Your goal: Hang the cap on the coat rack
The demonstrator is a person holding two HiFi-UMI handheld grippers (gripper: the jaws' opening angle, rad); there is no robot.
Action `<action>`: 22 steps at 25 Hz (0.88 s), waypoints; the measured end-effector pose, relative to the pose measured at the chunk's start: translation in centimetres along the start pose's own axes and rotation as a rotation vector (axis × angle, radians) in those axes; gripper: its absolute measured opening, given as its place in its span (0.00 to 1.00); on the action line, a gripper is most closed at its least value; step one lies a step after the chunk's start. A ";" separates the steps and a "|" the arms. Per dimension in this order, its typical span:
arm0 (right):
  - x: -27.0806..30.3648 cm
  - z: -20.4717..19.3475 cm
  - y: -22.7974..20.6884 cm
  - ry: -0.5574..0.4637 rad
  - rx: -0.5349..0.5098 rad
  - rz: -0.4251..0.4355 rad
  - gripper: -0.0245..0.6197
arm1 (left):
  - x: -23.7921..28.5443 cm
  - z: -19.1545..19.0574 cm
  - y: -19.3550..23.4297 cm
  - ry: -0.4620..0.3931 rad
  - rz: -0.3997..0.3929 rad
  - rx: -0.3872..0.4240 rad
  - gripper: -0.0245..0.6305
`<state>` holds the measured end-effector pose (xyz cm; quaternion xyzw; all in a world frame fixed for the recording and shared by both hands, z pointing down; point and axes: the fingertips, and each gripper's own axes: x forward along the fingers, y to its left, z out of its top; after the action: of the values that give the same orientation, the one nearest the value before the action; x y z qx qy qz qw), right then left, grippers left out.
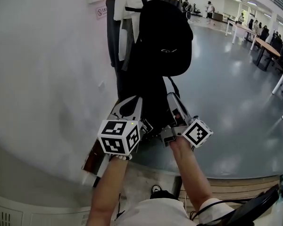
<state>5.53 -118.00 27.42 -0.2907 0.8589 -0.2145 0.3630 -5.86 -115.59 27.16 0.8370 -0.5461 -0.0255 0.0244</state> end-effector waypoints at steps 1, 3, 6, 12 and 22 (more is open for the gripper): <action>-1.0 -0.6 0.3 0.010 -0.004 -0.012 0.16 | -0.9 -0.7 0.1 0.010 0.005 -0.015 0.04; -2.8 -1.8 1.1 0.031 -0.015 -0.042 0.08 | -3.1 -2.1 0.3 0.023 0.017 -0.049 0.04; -5.1 -3.4 2.8 0.047 -0.036 -0.067 0.04 | -6.3 -3.6 0.4 0.026 0.018 -0.088 0.04; -9.8 -6.2 7.1 0.086 -0.095 -0.113 0.04 | -12.5 -6.7 -1.3 0.047 -0.007 -0.130 0.04; -19.1 -10.1 12.2 0.224 -0.239 -0.188 0.04 | -21.3 -12.9 -5.6 0.112 -0.021 -0.201 0.04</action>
<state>4.58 -94.91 36.38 -0.3851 0.8823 -0.1752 0.2063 -8.40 -93.62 40.03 0.8361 -0.5297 -0.0335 0.1385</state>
